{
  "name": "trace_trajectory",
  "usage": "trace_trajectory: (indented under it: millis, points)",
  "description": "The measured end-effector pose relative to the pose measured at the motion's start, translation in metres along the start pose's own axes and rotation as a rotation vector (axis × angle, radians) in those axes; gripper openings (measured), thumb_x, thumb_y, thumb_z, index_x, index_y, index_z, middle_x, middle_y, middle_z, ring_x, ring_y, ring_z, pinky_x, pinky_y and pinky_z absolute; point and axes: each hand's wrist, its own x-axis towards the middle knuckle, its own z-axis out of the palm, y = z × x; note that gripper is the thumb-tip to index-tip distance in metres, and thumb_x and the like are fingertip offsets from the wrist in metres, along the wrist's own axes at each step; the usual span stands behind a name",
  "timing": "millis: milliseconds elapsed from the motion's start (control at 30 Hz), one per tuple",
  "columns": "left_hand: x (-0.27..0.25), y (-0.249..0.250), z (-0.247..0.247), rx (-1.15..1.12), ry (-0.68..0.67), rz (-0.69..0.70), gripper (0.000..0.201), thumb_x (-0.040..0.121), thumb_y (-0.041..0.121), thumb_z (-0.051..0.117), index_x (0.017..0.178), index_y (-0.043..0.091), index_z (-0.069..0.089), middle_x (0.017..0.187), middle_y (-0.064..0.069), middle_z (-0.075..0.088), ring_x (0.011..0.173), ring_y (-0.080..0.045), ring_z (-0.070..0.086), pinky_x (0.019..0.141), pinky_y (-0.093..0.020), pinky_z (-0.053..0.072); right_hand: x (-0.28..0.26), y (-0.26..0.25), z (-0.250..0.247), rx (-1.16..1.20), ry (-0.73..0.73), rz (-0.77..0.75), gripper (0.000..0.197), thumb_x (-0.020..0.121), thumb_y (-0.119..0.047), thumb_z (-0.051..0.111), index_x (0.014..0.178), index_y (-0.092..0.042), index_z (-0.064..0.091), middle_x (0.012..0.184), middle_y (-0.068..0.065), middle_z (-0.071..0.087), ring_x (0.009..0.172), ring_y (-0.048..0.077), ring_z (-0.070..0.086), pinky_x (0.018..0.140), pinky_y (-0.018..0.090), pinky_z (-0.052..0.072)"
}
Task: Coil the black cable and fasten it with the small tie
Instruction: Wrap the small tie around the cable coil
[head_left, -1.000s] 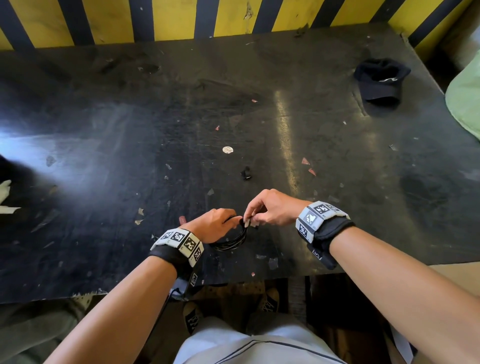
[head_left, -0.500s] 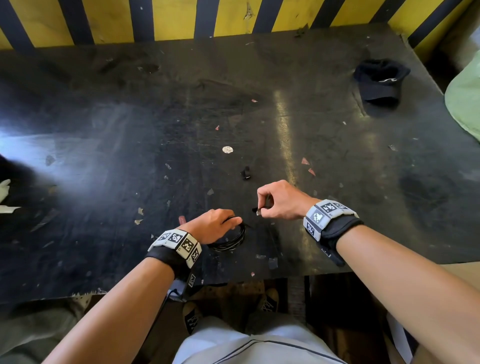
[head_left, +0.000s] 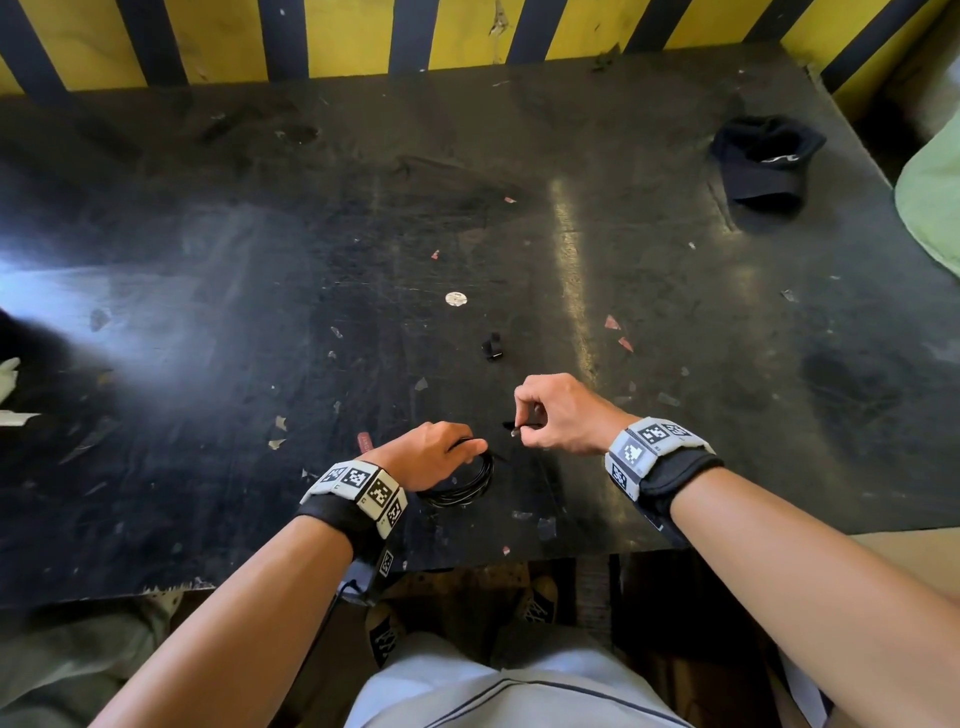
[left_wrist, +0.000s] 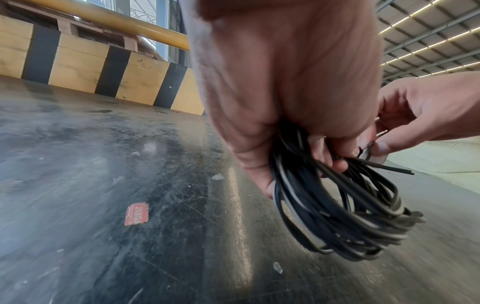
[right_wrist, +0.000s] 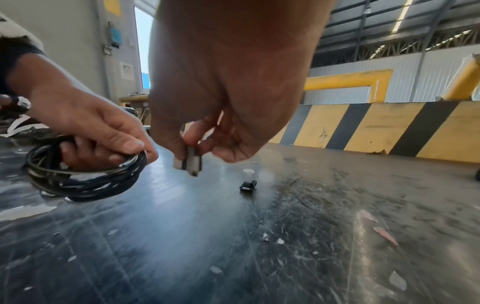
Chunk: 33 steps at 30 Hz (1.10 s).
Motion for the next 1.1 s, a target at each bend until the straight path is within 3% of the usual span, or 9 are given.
trace_trajectory:
  millis: [200, 367, 467, 567, 667, 767, 867, 967, 1100]
  points:
    - [0.003, 0.0, 0.001, 0.0, 0.001, 0.007, 0.037, 0.108, 0.044, 0.039, 0.093, 0.016, 0.058, 0.074, 0.007, 0.056, 0.064, -0.006, 0.054, 0.058, -0.017, 0.036, 0.001, -0.001, 0.003, 0.111, 0.048, 0.042, 0.005, 0.081, -0.013, 0.075, 0.079, -0.015, 0.071, 0.072, -0.008, 0.066, 0.061, 0.005, 0.055, 0.059, 0.012, 0.043]
    - [0.007, -0.003, 0.0, -0.016, -0.005, 0.016, 0.037, 0.107, 0.046, 0.039, 0.089, 0.02, 0.058, 0.077, 0.005, 0.059, 0.066, -0.007, 0.056, 0.06, -0.02, 0.038, 0.006, 0.013, 0.01, 0.183, -0.091, 0.188, 0.009, 0.096, -0.013, 0.066, 0.097, -0.013, 0.074, 0.081, -0.006, 0.075, 0.065, 0.01, 0.072, 0.067, 0.023, 0.061]
    - [0.004, 0.0, -0.002, -0.03, -0.005, 0.005, 0.037, 0.107, 0.045, 0.039, 0.09, 0.019, 0.058, 0.075, 0.006, 0.057, 0.065, -0.006, 0.055, 0.061, -0.022, 0.038, 0.004, 0.023, 0.019, 0.167, -0.154, 0.227, 0.02, 0.099, -0.01, 0.059, 0.104, -0.015, 0.078, 0.083, -0.007, 0.075, 0.074, 0.015, 0.076, 0.074, 0.027, 0.064]
    - [0.001, 0.009, -0.005, -0.003, -0.018, -0.032, 0.038, 0.109, 0.042, 0.036, 0.099, 0.013, 0.059, 0.075, 0.007, 0.056, 0.068, -0.004, 0.054, 0.058, -0.025, 0.032, 0.004, 0.029, 0.026, 0.159, -0.178, 0.25, 0.024, 0.099, -0.009, 0.057, 0.106, -0.018, 0.078, 0.089, -0.005, 0.076, 0.077, 0.012, 0.076, 0.076, 0.028, 0.064]
    - [0.003, 0.007, -0.004, 0.001, -0.041, -0.033, 0.037, 0.108, 0.043, 0.036, 0.098, 0.015, 0.058, 0.078, 0.001, 0.059, 0.068, -0.005, 0.055, 0.057, -0.022, 0.033, 0.006, 0.033, 0.029, 0.129, -0.138, 0.213, 0.019, 0.094, -0.011, 0.064, 0.094, -0.023, 0.078, 0.081, -0.01, 0.076, 0.075, 0.001, 0.071, 0.075, 0.023, 0.059]
    - [0.01, -0.006, 0.005, -0.037, -0.04, -0.024, 0.038, 0.107, 0.046, 0.039, 0.088, 0.019, 0.057, 0.077, -0.002, 0.062, 0.066, -0.011, 0.058, 0.061, -0.025, 0.04, 0.007, 0.033, 0.032, 0.017, -0.055, 0.165, 0.005, 0.086, -0.017, 0.072, 0.086, -0.021, 0.075, 0.092, -0.006, 0.069, 0.083, 0.01, 0.064, 0.078, 0.027, 0.054]
    - [0.017, -0.017, 0.013, -0.05, -0.048, -0.012, 0.037, 0.106, 0.048, 0.041, 0.085, 0.022, 0.057, 0.08, -0.003, 0.065, 0.065, -0.012, 0.059, 0.059, -0.022, 0.042, 0.009, 0.037, 0.043, -0.112, 0.016, 0.134, 0.002, 0.089, -0.018, 0.072, 0.09, -0.017, 0.073, 0.099, 0.0, 0.063, 0.09, 0.017, 0.062, 0.081, 0.03, 0.052]
    - [0.018, -0.02, 0.017, -0.063, -0.066, -0.014, 0.037, 0.106, 0.047, 0.04, 0.086, 0.021, 0.058, 0.076, -0.002, 0.063, 0.061, -0.011, 0.057, 0.059, -0.022, 0.043, 0.007, 0.043, 0.056, -0.187, -0.025, 0.089, 0.002, 0.088, -0.017, 0.071, 0.089, -0.015, 0.07, 0.097, 0.001, 0.065, 0.088, 0.024, 0.065, 0.08, 0.037, 0.056]
    - [0.015, -0.023, 0.02, -0.082, -0.061, -0.032, 0.041, 0.106, 0.045, 0.041, 0.093, 0.012, 0.061, 0.073, 0.001, 0.059, 0.057, -0.007, 0.053, 0.05, -0.013, 0.041, 0.003, 0.048, 0.063, -0.234, -0.043, 0.039, 0.004, 0.085, -0.011, 0.07, 0.089, -0.01, 0.07, 0.092, 0.005, 0.068, 0.085, 0.027, 0.065, 0.074, 0.035, 0.053]
